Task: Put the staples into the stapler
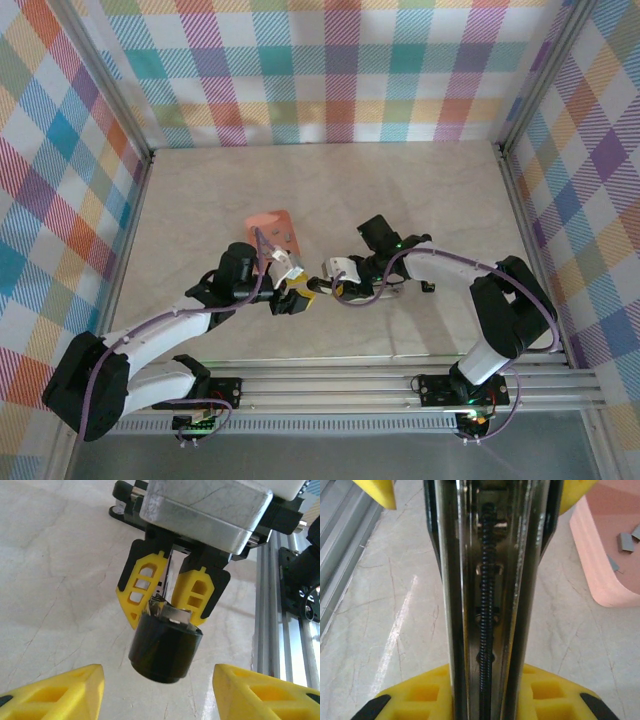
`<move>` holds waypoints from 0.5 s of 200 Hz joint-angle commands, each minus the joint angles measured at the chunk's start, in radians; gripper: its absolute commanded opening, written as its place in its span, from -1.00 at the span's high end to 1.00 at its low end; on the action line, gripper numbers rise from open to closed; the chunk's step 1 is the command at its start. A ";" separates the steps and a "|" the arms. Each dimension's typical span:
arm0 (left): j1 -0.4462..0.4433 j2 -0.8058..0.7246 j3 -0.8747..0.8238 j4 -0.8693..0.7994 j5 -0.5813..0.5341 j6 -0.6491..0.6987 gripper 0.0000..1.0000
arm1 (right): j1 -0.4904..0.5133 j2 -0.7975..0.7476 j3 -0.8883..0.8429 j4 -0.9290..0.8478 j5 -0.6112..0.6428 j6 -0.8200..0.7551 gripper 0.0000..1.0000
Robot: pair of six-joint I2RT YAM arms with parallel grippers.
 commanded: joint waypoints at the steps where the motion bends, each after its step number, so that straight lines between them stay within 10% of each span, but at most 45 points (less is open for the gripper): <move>1: -0.015 -0.011 0.012 -0.016 0.006 0.090 -0.11 | 0.018 -0.030 0.020 -0.027 -0.086 -0.060 0.99; 100: -0.032 0.046 0.040 0.000 0.046 0.147 0.06 | 0.051 -0.024 0.038 -0.048 -0.100 -0.050 1.00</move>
